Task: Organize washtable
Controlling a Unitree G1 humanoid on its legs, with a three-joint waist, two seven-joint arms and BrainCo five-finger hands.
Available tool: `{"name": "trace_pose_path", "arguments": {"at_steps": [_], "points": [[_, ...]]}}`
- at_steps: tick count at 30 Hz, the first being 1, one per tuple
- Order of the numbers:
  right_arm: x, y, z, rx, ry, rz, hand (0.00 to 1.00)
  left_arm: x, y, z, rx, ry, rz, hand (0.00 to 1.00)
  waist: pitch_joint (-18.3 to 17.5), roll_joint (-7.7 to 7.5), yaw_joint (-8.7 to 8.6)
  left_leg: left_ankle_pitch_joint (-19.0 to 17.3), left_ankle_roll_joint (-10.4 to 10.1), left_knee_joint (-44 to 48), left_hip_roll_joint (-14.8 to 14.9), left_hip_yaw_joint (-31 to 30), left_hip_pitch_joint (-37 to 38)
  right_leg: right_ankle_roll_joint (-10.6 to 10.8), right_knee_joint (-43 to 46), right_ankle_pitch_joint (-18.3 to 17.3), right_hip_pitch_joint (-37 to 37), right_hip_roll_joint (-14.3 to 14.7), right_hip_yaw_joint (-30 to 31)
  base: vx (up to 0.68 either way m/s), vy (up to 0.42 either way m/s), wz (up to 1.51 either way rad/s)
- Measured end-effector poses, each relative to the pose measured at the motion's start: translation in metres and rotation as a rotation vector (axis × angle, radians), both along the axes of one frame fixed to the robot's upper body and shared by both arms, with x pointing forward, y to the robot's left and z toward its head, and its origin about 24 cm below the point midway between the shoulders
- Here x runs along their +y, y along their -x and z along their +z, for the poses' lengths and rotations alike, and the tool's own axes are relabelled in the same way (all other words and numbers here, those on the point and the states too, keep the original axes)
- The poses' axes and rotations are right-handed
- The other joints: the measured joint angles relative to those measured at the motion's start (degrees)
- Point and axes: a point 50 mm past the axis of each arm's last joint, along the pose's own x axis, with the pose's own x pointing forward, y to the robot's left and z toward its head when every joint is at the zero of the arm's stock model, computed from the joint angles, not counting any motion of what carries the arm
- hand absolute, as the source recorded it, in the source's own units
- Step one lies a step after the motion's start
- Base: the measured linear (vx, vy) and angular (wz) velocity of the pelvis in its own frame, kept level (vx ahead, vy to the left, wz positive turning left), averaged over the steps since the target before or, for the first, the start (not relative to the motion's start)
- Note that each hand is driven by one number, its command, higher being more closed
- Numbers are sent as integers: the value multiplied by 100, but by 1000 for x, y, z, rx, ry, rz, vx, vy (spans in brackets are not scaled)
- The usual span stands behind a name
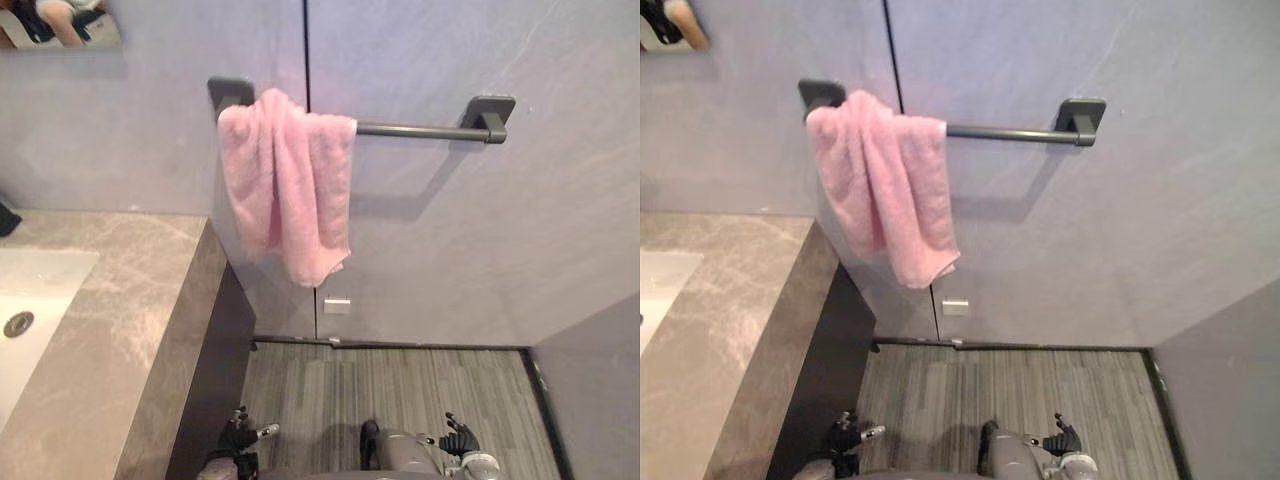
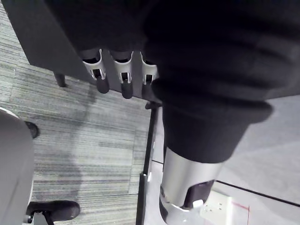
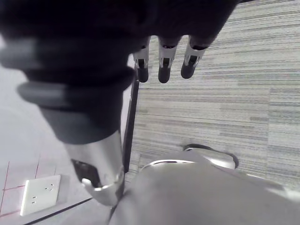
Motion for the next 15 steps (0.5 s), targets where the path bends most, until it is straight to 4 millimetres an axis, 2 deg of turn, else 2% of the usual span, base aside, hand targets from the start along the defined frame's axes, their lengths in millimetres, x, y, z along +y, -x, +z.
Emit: {"name": "trace_pose_path", "arguments": {"at_steps": [1,2,3,4,5,7,9,10,11,12,13,15], "points": [[0,4,-1,8,0,-11,0,-2,-1,0,-5,12,17,0,5,15,-23,-49,-80,556,127,-13,-208,-48,-126,-48,180,75,-72,318,-273,43],[0,9,-2,19,-2,-16,0,-2,-4,1,-20,15,29,0,26,14,-6,-85,-147,1549,338,-15,-532,-102,-324,-78,500,174,-191,270,-242,37],[1,10,-2,20,-4,-16,0,-1,-6,3,-30,13,38,0,69,-43,36,-80,-193,2114,467,4,-726,-150,-414,-105,702,230,-219,249,-197,19],[2,13,-3,24,-4,-21,0,-1,-5,3,-35,14,51,0,66,-31,98,-100,-216,2693,645,89,-884,-204,-526,-141,969,319,-264,200,-132,2],[1,14,-3,24,-7,-29,0,-1,-6,4,-40,15,53,0,62,-47,139,-111,-196,2863,747,210,-968,-233,-608,-162,1085,359,-265,199,-105,-6],[2,9,0,1,-6,-27,0,-1,-10,5,-56,16,52,0,56,-57,169,-135,-157,2664,743,355,-1227,-239,-749,-164,1242,342,-192,153,-27,-12],[2,4,1,-11,-8,-29,0,-1,-10,6,-60,13,52,0,59,-81,168,-127,-165,1734,520,312,-1407,-213,-775,-150,1275,180,-114,159,72,-15],[2,4,1,-10,-9,-29,0,-1,-10,6,-60,13,52,0,62,-85,168,-121,-173,1608,484,287,-1409,-207,-784,-148,1284,156,-103,134,133,-12],[1,5,0,-5,-7,-36,0,-2,-10,5,-57,14,50,0,42,-51,171,387,-245,683,297,105,-1337,-57,-884,-116,1352,101,-27,112,132,-18],[0,6,0,-3,-5,-37,0,-2,-8,5,-51,15,47,0,47,-47,186,652,-183,592,258,83,-1279,10,-940,-107,1394,88,38,142,164,-22],[2,6,0,-3,-9,-37,0,-1,-8,4,-45,11,42,0,9,-109,182,711,-130,437,133,147,-1138,135,-1133,-38,1517,25,129,125,148,-18],[7,6,-1,-5,-24,-38,0,5,-7,4,-39,-5,37,0,-20,-249,178,718,-115,336,30,204,-1096,200,-1255,2,1542,-83,167,93,155,-10]]}}
